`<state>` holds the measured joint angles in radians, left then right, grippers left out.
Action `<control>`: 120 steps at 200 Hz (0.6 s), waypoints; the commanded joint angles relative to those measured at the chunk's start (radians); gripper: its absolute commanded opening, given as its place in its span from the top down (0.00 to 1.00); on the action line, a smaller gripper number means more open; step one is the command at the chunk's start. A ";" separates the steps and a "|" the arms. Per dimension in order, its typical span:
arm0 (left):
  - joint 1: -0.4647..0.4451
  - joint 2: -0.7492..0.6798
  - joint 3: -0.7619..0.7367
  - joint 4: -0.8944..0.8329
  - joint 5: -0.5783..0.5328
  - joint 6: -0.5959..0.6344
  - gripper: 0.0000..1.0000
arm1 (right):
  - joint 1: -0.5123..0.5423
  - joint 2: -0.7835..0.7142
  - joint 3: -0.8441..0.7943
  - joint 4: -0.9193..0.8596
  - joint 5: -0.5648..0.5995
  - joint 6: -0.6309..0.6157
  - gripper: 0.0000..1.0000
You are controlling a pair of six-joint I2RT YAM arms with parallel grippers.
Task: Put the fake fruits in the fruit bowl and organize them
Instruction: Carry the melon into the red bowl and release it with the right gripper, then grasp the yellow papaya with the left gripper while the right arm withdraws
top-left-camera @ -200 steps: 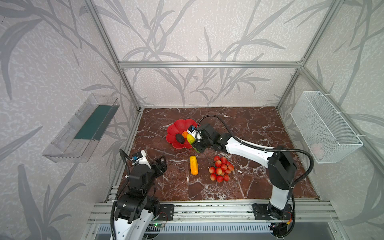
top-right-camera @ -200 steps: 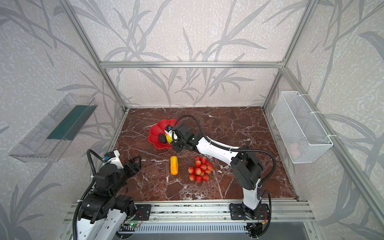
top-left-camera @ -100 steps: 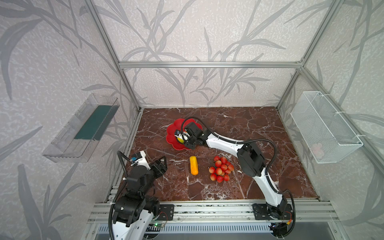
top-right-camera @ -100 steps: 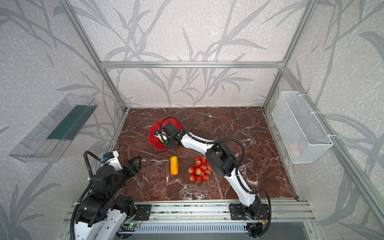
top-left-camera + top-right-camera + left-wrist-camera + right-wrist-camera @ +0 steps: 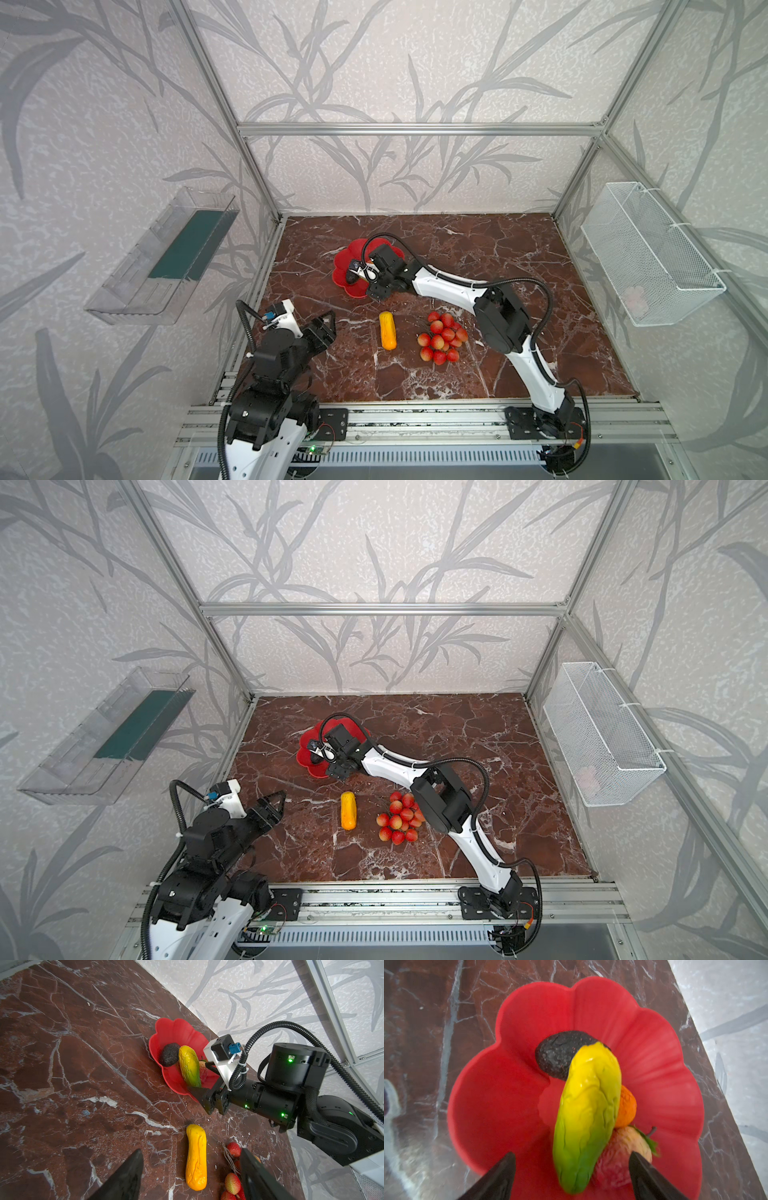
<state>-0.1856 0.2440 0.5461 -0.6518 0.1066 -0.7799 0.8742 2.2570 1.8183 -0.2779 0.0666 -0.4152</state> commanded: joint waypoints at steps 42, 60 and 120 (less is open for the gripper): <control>-0.054 0.179 -0.067 0.154 0.153 -0.048 0.33 | -0.116 -0.597 -0.494 0.192 -0.123 0.518 0.00; -0.161 0.236 -0.076 0.192 0.080 -0.047 0.33 | -0.159 -0.723 -0.650 0.209 -0.146 0.614 0.01; -0.543 0.585 -0.060 0.362 -0.162 -0.052 0.33 | -0.227 -0.936 -0.953 0.170 -0.158 0.712 0.01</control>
<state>-0.6476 0.7197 0.4736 -0.3775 0.0692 -0.8234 0.6689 1.3678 0.9249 -0.0826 -0.0643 0.2203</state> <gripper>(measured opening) 0.668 0.991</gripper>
